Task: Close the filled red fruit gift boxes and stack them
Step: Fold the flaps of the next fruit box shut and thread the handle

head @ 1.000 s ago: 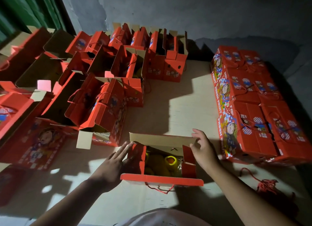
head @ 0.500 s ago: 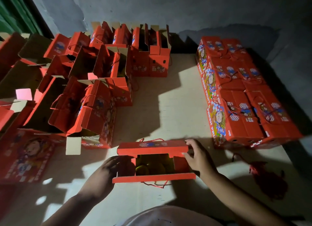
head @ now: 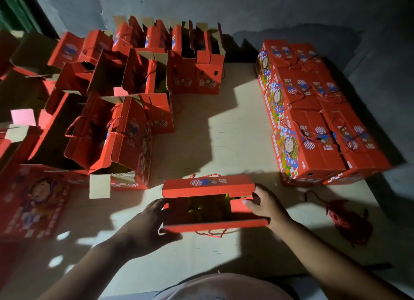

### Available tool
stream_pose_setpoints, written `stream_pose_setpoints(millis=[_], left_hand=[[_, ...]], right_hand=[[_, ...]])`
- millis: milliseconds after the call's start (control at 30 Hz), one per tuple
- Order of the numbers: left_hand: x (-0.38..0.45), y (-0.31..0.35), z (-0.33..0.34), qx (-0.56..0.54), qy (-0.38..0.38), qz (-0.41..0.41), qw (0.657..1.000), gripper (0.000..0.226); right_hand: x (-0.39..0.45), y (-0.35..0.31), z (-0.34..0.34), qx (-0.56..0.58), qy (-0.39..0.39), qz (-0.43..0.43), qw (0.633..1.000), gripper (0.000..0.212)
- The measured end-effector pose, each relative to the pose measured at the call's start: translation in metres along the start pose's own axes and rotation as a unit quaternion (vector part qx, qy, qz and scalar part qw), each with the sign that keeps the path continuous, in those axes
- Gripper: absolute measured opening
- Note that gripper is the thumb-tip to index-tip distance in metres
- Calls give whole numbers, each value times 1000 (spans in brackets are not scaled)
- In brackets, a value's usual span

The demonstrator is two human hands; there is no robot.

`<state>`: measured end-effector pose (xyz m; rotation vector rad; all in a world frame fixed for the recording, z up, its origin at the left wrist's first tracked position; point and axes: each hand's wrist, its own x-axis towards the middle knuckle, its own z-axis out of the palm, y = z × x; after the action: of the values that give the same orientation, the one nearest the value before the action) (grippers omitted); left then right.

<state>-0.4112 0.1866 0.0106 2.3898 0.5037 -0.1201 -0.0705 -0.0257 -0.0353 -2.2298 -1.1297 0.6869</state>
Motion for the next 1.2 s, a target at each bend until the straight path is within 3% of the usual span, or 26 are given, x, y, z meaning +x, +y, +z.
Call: stream_pose_setpoints(millis=[67,167,233,300,400,567,667,733,800,867,933,1000,1100,1200], left_hand=[[4,1,-4,-25,24,10,999,53],[8,0,-7,-30,60,8,998,59],[12,-2,-11,-40,82,0,996,64],[15,-3,-13,-45,109,-7,993,72],[16,-6,-9,-60,122,-27,990,100],[25,-13,-8,-13,128,-8,992,92],[31,-17,-10,58,102,5,993,76],[34,-14,-10,133,78,27,988,61],[35,-8,-9,170,60,32,983,55],[36,0,-6,169,52,20,984,70],[36,4,-4,150,43,1,988,103],[36,7,-2,163,19,-16,986,120],[37,11,1,168,7,-41,985,114],[39,12,6,182,12,-40,982,103]], right_hand=[[-1,0,-1,23,-22,4,999,34],[-2,-4,-9,43,-16,29,999,23],[-1,-8,-14,83,-36,51,995,32],[-3,-15,-15,112,-66,78,988,58],[-4,-25,-19,146,-83,102,981,75],[-8,-50,-25,284,-11,226,932,34],[-14,-55,-23,312,-21,237,920,31],[-13,-55,-18,257,6,181,949,28],[-14,-46,-13,143,14,114,983,39],[-13,-36,-10,-4,40,39,998,39],[-17,-32,-9,-98,56,-24,993,36],[-23,-33,-7,-150,23,-48,987,52],[-28,-34,-6,-236,-15,-93,967,85],[-28,-36,-10,-274,-40,-111,954,96]])
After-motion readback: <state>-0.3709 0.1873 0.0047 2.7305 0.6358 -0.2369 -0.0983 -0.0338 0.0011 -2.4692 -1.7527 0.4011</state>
